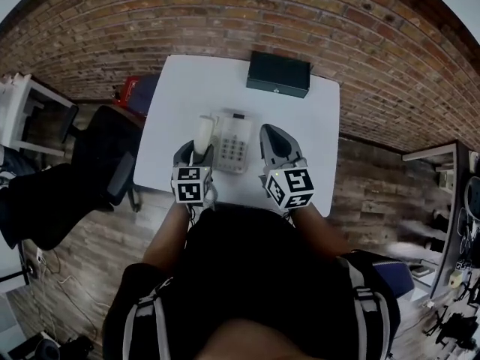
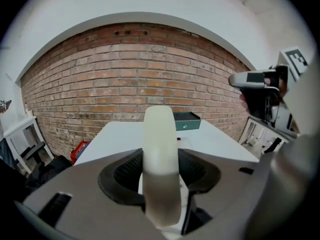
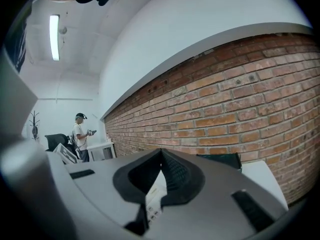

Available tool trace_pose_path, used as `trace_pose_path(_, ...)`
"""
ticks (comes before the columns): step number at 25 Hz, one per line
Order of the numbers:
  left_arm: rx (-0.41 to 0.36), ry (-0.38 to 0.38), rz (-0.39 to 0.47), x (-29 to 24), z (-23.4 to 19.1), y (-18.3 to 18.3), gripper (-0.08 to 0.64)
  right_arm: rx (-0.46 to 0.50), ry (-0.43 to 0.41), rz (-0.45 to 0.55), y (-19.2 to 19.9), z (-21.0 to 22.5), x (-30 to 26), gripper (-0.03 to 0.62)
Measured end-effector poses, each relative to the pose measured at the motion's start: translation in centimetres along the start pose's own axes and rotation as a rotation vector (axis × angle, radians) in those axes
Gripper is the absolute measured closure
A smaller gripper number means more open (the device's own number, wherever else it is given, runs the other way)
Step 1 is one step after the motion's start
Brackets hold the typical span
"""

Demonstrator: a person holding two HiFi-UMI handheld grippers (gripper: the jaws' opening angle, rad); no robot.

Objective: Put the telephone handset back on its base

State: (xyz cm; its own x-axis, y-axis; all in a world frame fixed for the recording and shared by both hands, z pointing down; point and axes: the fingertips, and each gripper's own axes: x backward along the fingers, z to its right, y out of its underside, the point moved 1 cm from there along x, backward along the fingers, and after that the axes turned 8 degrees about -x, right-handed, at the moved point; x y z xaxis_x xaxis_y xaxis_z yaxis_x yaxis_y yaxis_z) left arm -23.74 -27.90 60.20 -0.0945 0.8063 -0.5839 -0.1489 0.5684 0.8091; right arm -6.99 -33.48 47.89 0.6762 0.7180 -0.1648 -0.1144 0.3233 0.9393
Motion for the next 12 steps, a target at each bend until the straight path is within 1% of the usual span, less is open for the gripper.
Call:
trace_pose_path(8, 0.047, 0.043, -0.081, -4.3, -0.4, 1.2, 0.348, -0.031, 0.081, -0.031, 1.0, 0.7, 0.5, 0.594)
trace_pose_path(12, 0.104, 0.055, -0.118, -5.8, -0.5, 1.6, 0.348, -0.055, 0.113, -0.031, 1.0, 1.3, 0.9, 0.594)
